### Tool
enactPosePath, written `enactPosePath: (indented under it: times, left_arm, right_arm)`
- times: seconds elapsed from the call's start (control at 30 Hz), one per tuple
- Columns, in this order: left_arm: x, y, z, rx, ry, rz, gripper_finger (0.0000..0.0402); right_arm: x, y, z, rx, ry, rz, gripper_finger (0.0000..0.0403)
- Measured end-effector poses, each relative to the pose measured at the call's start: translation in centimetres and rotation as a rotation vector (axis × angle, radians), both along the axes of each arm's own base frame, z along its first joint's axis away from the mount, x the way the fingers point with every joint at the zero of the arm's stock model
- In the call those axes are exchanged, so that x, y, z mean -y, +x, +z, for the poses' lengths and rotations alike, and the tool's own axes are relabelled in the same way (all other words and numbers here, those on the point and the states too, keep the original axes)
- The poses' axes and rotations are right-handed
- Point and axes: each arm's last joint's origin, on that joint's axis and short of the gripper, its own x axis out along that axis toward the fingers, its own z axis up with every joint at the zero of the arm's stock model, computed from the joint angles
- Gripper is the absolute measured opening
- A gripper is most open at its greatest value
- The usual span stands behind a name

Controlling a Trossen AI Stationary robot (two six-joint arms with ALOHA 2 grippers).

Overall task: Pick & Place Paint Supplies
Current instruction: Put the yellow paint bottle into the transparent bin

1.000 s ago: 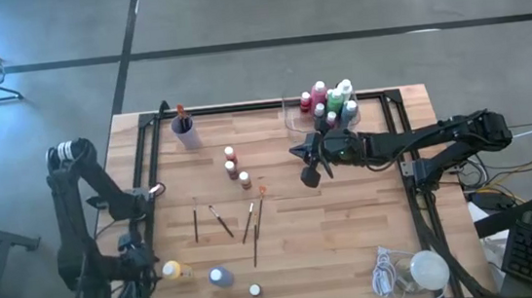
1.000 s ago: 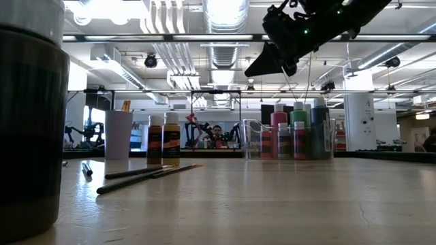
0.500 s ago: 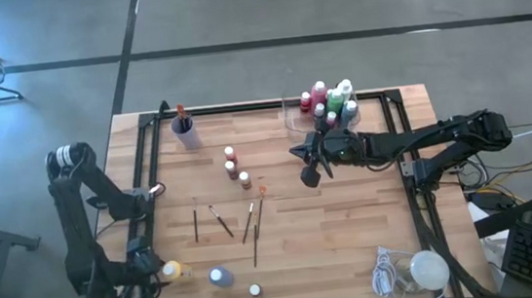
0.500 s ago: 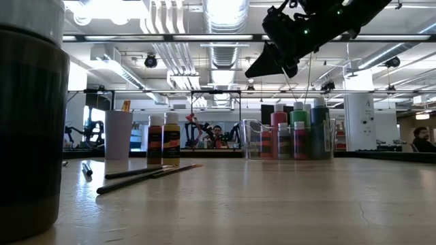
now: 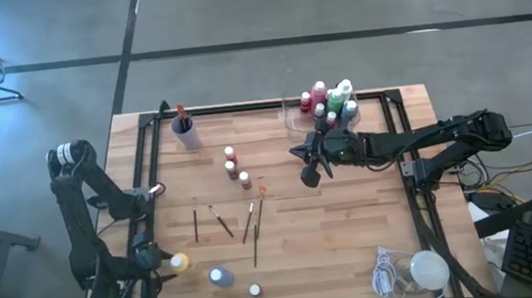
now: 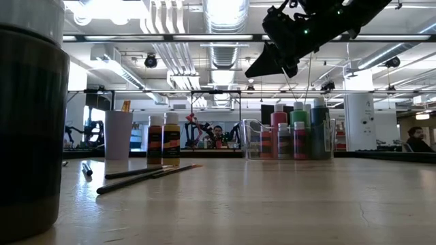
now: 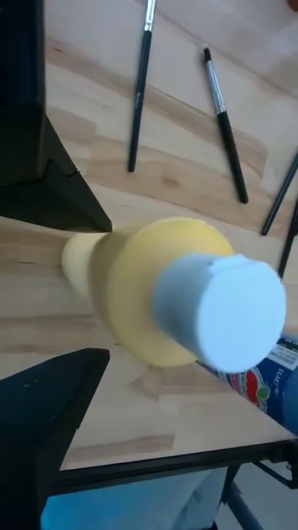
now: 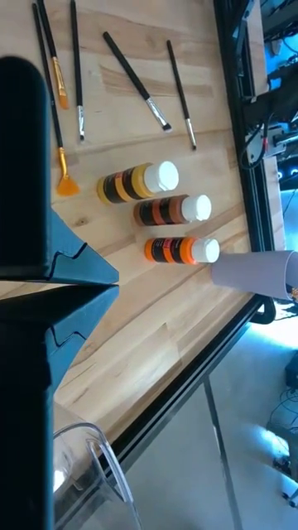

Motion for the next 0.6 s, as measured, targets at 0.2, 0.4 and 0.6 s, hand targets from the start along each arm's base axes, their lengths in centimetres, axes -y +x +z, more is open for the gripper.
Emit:
enactPosePath:
  times: [0.2,0.4,0.6]
  left_arm:
    - [0.1,0.05,-0.03,0.008,0.027,-0.042,0.0256]
    - [0.09,0.21,0.06,0.054,0.045,-0.046,0.0306]
    - [-0.16,0.31,-0.44,0.061,0.049,-0.037,0.0328]
  right_arm:
    - [0.0,0.0,0.0,0.0,0.0,0.001,0.0008]
    - [-0.01,0.01,0.01,0.001,0.001,0.002,0.0008]
    - [-0.01,0.01,0.01,0.001,0.0,0.002,0.0008]
